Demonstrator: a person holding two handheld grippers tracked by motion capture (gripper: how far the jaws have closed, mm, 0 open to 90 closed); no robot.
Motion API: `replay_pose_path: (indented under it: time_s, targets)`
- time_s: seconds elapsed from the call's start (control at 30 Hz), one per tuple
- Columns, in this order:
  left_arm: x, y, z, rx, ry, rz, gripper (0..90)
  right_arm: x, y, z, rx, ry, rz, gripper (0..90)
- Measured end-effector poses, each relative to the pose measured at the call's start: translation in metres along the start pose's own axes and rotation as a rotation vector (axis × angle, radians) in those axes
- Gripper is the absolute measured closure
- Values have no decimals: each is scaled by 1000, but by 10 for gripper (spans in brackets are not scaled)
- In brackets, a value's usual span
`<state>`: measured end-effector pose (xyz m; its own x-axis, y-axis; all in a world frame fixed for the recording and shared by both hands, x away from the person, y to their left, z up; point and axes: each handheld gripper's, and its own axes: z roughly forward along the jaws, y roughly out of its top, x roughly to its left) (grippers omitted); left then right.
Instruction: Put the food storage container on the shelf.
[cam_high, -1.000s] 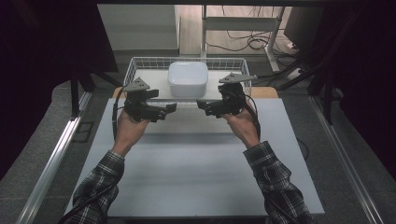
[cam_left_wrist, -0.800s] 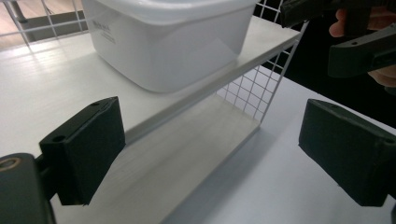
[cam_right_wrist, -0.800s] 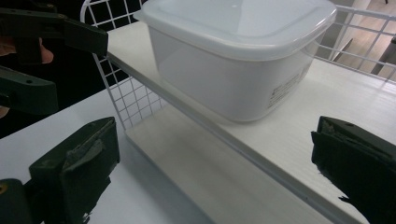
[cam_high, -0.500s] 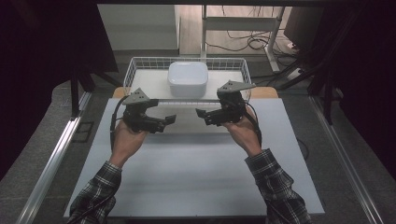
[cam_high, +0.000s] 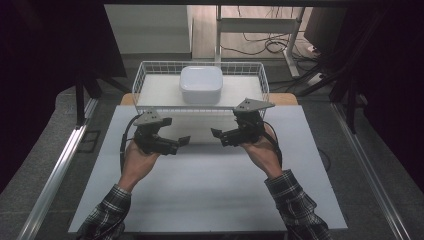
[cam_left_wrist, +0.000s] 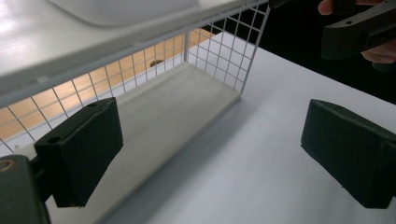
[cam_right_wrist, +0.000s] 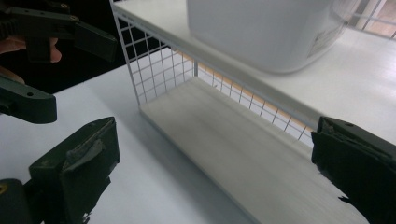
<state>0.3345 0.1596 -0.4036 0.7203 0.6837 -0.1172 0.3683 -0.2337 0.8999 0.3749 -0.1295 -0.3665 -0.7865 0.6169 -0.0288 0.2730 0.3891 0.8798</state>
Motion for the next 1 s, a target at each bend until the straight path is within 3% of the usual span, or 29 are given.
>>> replay_pose_path:
  time_s: [0.57, 1.0]
  targets:
    - [-12, -34, 6, 10, -15, -14, 54, 14, -35, 2, 22, 9, -35, 0]
    - [-17, -53, 8, 34, -21, -33, 56, 18, -56, -1, 40, 30, -24, 0]
